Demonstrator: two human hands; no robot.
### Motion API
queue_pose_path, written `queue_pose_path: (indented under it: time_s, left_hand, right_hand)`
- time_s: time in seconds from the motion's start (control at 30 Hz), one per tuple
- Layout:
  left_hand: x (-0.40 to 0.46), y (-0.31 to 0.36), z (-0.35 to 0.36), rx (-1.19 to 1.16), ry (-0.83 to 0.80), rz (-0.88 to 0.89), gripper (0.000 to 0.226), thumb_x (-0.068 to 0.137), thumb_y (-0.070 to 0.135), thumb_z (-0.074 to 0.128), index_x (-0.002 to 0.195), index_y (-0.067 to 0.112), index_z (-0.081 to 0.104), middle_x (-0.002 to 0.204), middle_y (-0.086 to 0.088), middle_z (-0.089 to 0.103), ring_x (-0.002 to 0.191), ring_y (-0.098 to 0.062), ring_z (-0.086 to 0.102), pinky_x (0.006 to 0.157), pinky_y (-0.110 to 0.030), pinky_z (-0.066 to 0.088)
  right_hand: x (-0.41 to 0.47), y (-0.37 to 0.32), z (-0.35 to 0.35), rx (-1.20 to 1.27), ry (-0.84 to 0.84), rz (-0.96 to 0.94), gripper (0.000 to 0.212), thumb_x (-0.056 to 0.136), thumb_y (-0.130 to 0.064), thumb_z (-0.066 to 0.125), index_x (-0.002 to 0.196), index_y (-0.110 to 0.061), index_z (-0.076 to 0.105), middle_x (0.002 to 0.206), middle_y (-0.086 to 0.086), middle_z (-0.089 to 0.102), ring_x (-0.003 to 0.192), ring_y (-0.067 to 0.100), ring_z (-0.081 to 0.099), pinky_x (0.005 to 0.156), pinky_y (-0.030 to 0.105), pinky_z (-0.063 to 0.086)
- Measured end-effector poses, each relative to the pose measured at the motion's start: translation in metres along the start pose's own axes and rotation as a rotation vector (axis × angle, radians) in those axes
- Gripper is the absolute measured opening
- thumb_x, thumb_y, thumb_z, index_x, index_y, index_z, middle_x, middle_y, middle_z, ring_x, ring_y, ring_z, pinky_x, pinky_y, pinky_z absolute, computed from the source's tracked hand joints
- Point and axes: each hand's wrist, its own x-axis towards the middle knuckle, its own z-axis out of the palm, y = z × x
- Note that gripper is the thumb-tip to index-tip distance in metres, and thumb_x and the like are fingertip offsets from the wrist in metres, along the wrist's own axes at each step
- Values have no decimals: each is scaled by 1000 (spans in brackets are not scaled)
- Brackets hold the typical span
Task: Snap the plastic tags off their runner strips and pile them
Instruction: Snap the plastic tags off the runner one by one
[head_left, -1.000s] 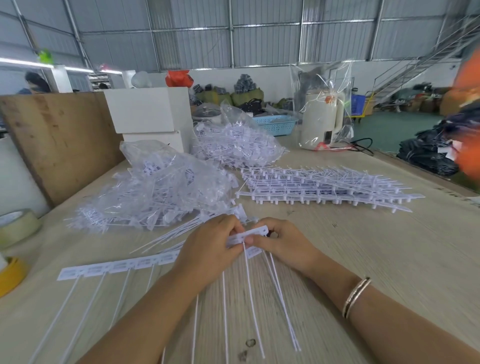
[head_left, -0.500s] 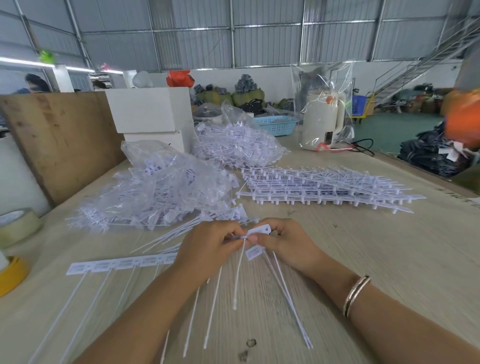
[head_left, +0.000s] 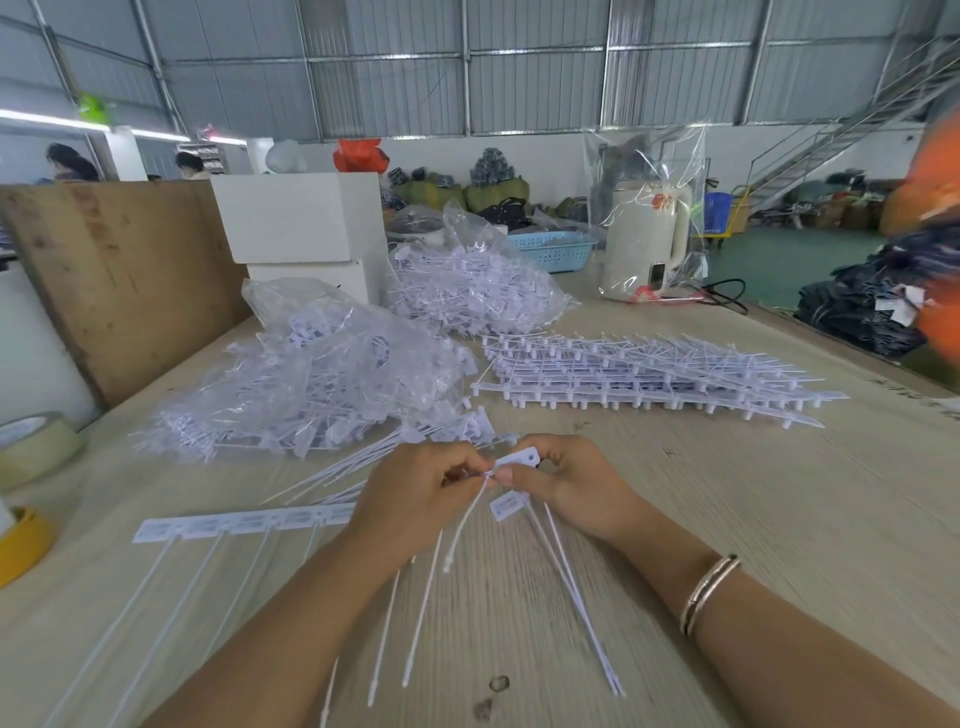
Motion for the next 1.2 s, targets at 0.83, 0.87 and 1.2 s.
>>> queue_pose_path:
  time_s: [0.83,0.87,1.2]
  left_hand:
    - [-4,1,0,245,106,-56,32,81,62,50,78,30,48,74,11,53,68,-7,51,59,-30,45]
    - [-4,2,-1,262,120,-50,34,80,64,48,72,30,45,69,11,49,63,-5,47,54,-28,40]
    - [-5,4,-2,282,70,-16,44,79,66,51,67,24,51,58,3,50,56,-11,49,53,-28,37]
  right_hand:
    - [7,17,-9,-639,142,70,30,87,-44,57,108,-25,64,92,-10,52,90,10,52,94,42,41]
    - [6,14,-10,-631,175,24,34,84,-50,55,106,-26,65,93,-10,53,91,9,53,92,41,42]
    - [6,26,-9,-742,-83,-85,21,88,-27,62,108,-25,68,99,1,58,95,20,52,90,38,42]
